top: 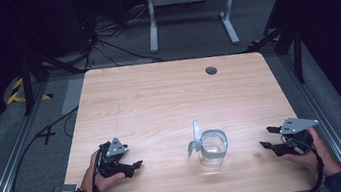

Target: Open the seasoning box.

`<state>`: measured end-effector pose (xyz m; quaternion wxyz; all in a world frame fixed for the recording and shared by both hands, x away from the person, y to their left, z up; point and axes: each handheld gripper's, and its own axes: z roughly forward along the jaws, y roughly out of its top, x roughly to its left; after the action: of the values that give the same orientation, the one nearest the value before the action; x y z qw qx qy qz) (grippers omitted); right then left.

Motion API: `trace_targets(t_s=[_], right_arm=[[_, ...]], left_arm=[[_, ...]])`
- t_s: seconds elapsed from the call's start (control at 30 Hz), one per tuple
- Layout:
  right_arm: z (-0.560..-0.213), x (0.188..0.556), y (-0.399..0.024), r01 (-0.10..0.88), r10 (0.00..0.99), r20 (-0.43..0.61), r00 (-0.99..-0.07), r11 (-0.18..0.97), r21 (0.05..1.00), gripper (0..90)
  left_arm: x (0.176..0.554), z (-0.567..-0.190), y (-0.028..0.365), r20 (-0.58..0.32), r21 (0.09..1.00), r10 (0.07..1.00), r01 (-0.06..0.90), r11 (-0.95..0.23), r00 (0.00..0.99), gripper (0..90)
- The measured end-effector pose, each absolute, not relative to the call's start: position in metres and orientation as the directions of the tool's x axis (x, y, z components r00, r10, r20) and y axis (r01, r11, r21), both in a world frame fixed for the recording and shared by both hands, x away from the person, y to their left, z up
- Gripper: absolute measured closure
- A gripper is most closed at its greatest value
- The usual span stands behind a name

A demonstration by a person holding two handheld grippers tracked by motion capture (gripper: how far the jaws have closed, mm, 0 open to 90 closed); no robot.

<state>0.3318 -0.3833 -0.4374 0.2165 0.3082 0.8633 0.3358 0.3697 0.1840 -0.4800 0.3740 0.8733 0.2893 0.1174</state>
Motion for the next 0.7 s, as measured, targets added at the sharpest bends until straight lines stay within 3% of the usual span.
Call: trace_targets(t_s=[0.47,0.7], right_arm=[[-0.466,0.328,-0.418,0.479,0.754,-0.042,-0.656,0.458,0.749,25.4],[-0.467,0.328,-0.418,0.489,0.759,-0.034,-0.65,0.452,0.746,24.4]], left_arm=[[0.37,-0.48,0.184,-0.013,0.719,0.595,0.421,-0.554,0.804,16.5],[0.37,-0.48,0.184,-0.013,0.718,0.6,0.425,-0.552,0.8,16.1]])
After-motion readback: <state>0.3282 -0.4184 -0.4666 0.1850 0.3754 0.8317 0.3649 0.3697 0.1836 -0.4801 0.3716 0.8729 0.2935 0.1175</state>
